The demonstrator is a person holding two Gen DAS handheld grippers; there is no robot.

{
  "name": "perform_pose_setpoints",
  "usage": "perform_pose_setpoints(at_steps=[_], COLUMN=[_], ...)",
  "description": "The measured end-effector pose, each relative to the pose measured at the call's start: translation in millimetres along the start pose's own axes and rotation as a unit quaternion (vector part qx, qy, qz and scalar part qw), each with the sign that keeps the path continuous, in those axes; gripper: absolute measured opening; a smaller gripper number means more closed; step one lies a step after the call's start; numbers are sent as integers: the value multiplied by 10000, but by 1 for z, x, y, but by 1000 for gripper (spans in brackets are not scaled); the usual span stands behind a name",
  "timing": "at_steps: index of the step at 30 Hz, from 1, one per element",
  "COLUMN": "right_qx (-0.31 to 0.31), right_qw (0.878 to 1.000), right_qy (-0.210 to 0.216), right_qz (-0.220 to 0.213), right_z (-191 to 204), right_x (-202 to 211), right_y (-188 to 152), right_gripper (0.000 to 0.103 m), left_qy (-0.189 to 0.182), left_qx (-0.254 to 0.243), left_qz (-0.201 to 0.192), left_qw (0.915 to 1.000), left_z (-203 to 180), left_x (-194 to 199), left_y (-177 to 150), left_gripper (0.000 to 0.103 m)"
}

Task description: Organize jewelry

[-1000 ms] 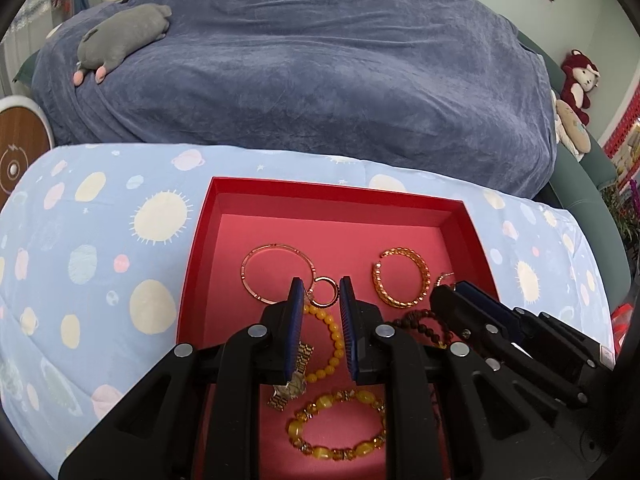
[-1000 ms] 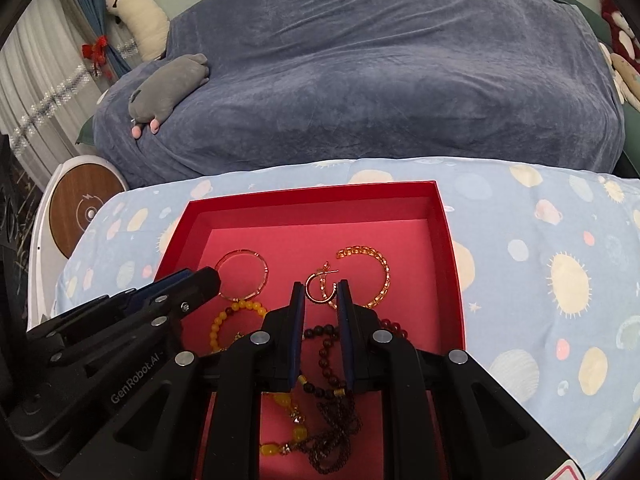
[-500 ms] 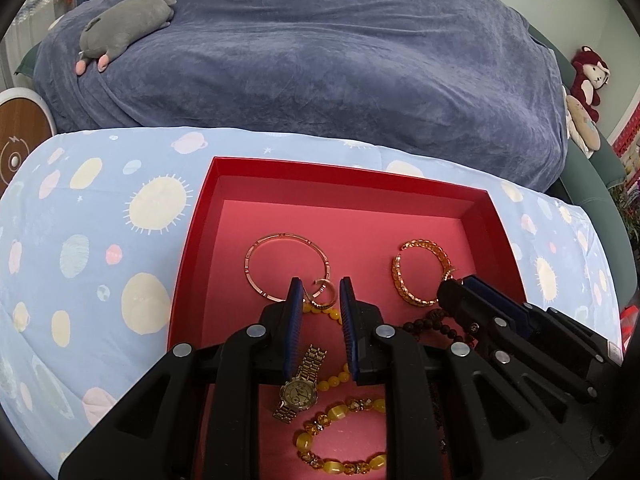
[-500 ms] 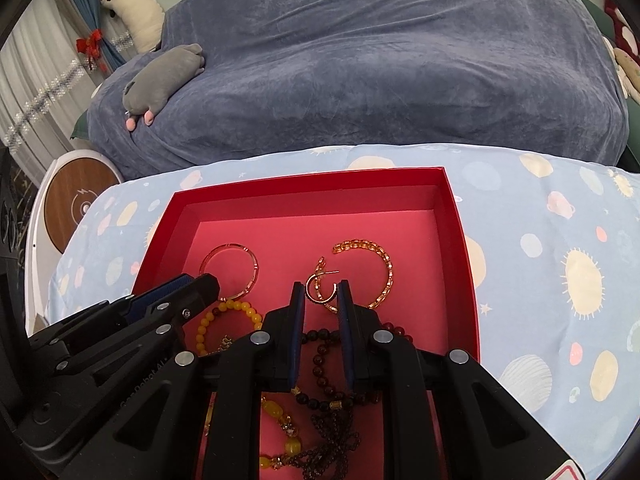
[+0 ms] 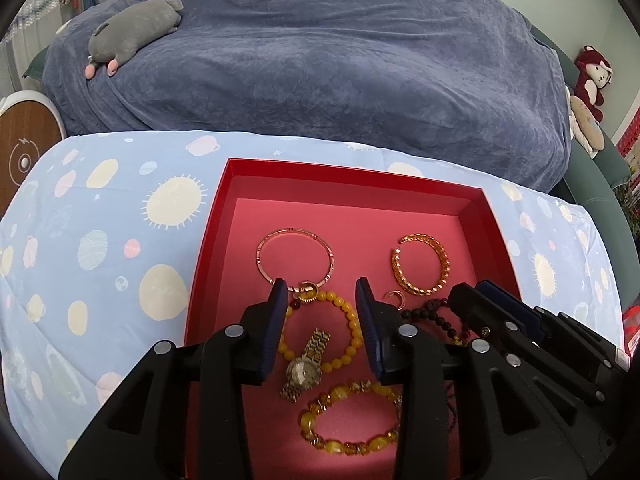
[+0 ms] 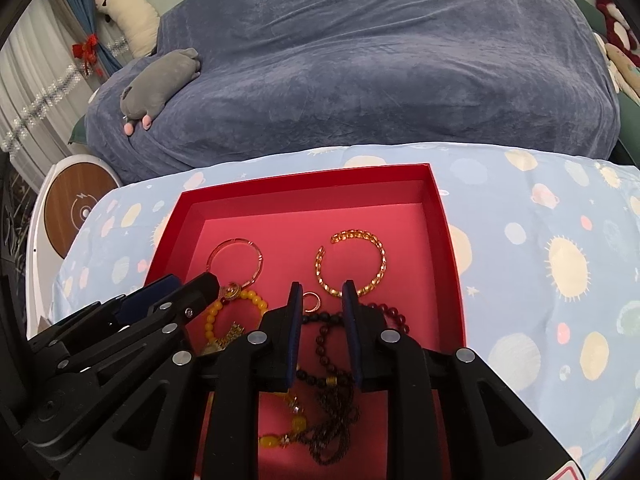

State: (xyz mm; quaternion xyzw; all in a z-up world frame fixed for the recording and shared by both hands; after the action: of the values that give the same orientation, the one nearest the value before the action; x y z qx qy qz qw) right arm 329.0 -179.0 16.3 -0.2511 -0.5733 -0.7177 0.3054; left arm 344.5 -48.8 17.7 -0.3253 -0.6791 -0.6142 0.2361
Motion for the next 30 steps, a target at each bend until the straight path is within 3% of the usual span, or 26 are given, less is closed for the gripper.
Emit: perform_pose_setpoints(at_steps=[17,30], right_qx=[171,38], right_qw=[9995,9990], right_qy=[-201,-403], right_qz=[-177,-174], right_z=[19,21], right_x=[87,136], right_y=[-33,-81], right_gripper=[22,36], left_qy=[-17,154], left_qx=[-54,-236], left_qz=[-114,-138], left_qw=[9999,9995], left_z=[-4,0], left_x=[85,135], left_y=[-31,-68], left_gripper=[34,40])
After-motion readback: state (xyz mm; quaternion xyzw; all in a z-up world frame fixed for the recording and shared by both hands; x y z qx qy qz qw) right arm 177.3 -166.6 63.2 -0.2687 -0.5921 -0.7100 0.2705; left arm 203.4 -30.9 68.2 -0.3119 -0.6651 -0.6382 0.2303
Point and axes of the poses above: each gripper's, at about its wrist camera, not at the fingertips, and x roughly against the way its jaws point, z to its left, y to its top, the point moved 1 cm from there along -x, roughly the way its jaws point, and after that the axes turned 10 degrees about -z, right-handed, at the moved point
